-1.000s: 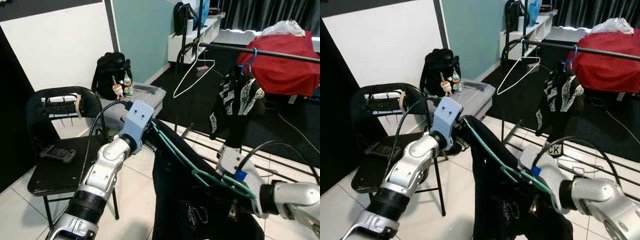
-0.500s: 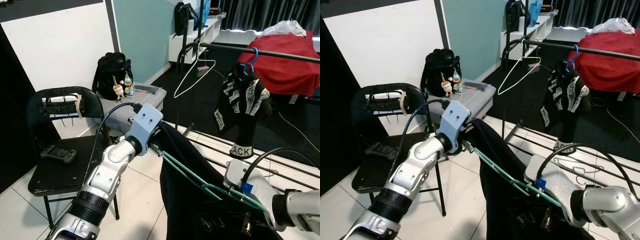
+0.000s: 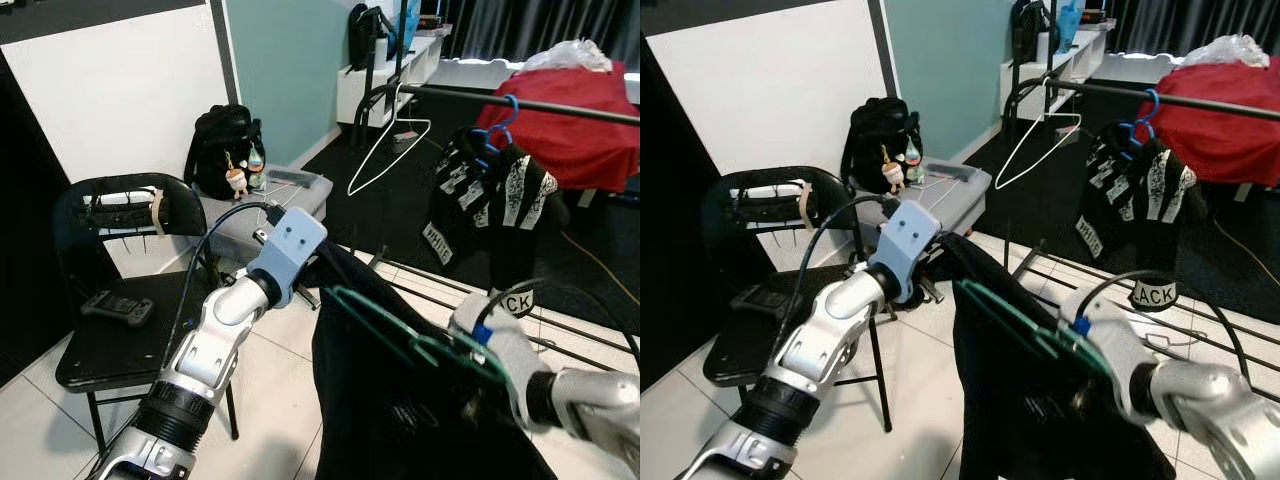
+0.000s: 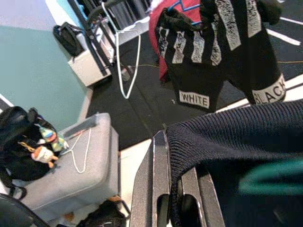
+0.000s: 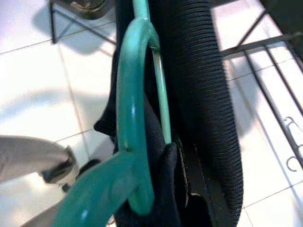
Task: Hang hanger
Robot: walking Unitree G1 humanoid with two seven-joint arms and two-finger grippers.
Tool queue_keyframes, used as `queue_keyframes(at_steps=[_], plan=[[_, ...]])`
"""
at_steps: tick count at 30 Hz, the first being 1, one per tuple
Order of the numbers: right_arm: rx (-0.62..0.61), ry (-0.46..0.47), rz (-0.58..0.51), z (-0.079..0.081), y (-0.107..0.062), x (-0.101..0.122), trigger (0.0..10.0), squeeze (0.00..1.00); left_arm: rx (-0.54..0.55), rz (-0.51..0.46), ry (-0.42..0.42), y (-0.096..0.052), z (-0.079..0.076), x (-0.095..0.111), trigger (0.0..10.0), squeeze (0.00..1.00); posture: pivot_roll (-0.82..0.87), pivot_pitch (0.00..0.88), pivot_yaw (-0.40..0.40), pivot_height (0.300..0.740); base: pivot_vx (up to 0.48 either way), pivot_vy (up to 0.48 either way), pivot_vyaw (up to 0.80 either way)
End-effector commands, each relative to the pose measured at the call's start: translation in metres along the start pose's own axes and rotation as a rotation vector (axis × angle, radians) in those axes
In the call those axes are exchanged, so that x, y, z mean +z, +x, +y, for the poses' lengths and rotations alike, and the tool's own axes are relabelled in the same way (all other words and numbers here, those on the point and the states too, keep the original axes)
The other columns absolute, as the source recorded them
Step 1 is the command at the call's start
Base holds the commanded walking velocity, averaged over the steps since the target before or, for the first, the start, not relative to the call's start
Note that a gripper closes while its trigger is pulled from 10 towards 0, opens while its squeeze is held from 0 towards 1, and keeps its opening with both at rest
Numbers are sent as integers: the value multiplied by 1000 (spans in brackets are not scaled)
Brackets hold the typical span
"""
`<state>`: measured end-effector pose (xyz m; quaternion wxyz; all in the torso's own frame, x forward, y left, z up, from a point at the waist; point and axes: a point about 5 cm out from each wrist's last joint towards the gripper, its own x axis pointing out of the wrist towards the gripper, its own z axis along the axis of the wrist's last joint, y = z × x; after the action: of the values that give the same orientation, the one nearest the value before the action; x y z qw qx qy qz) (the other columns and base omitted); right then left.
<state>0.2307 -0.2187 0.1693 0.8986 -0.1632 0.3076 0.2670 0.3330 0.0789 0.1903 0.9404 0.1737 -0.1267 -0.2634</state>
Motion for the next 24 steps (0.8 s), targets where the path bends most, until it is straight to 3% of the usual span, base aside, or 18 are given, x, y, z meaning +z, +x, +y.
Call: queue_keyframes(at_steps=[1,4,6,13,19,24], plan=[[-69,78,12,-12,-4,-6,10000,0,111,10,75,-10,22,-3,10000,0,-205,0,52,740,0,0,0],[17,54,-38,-2,-6,0,10000,0,109,16,89,-11,21,-5,10000,0,-206,0,51,740,0,0,0],[236,-34,-71,26,-15,3,10000,0,109,20,111,-12,22,-6,10000,0,-205,0,49,740,0,0,0],[454,-80,-45,55,-28,-2,10000,0,118,15,123,-11,25,-5,10000,0,-214,0,51,740,0,0,0],[548,-95,-68,65,-37,1,10000,0,113,7,138,-10,23,-4,10000,0,-216,0,51,740,0,0,0],[534,-92,-46,61,-46,-4,10000,0,121,10,146,-11,26,-6,10000,0,-217,0,51,740,0,0,0]])
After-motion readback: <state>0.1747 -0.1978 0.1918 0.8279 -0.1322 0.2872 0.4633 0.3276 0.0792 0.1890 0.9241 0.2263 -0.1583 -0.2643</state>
